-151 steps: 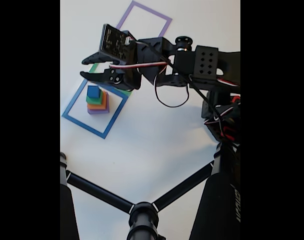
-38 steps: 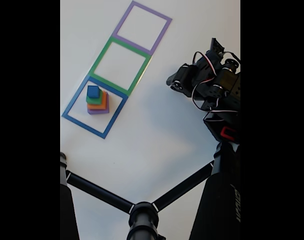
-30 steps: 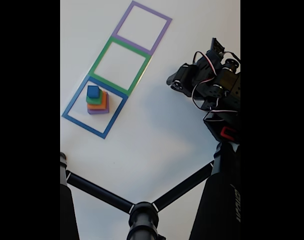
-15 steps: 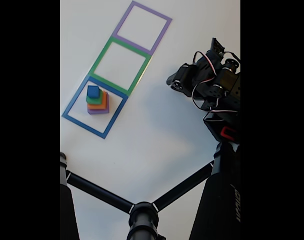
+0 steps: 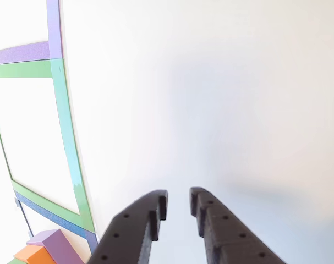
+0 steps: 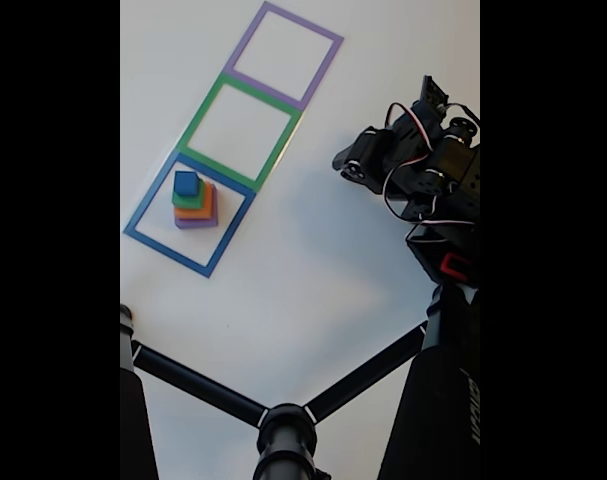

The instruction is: Tower of hanoi

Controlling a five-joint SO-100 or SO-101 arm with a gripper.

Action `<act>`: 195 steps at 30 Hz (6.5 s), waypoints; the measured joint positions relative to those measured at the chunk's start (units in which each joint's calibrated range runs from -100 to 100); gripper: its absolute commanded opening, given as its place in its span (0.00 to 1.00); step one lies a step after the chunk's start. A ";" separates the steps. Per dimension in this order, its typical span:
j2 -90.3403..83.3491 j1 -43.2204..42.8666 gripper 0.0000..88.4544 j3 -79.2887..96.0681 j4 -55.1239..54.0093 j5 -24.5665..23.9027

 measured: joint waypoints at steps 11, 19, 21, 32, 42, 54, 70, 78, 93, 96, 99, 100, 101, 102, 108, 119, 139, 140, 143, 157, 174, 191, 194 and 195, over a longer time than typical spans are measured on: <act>0.00 0.00 0.01 0.00 0.00 0.00; 0.00 0.00 0.01 0.00 0.00 0.00; 0.00 0.00 0.01 0.00 0.00 0.00; 0.00 0.00 0.01 0.00 0.00 0.00; 0.00 0.00 0.01 0.00 0.00 0.00; 0.00 0.00 0.01 0.00 0.00 0.00; 0.00 0.00 0.01 0.00 0.00 0.00; 0.00 0.00 0.01 0.00 0.00 0.00; 0.00 0.00 0.01 0.00 0.00 0.00; 0.00 0.00 0.01 0.00 0.00 0.00; 0.00 0.00 0.01 0.00 0.00 0.00; 0.00 0.00 0.01 0.00 0.00 0.00; 0.00 0.00 0.01 0.00 0.00 0.00; 0.00 0.00 0.01 0.00 0.00 0.00; 0.00 0.00 0.01 0.00 0.00 0.00; 0.00 0.00 0.01 0.00 0.00 0.00; 0.00 0.00 0.01 0.00 0.00 0.00; 0.00 0.00 0.01 0.00 0.00 0.00; 0.00 0.00 0.01 0.00 0.00 0.00; 0.00 0.00 0.01 0.00 0.00 0.00; 0.00 -7.49 0.01 0.00 0.48 13.67; 12.41 -5.62 0.01 -17.97 3.14 78.06; 19.59 -1.76 0.01 -27.27 3.31 87.95; 21.53 0.00 0.01 -30.63 3.87 91.01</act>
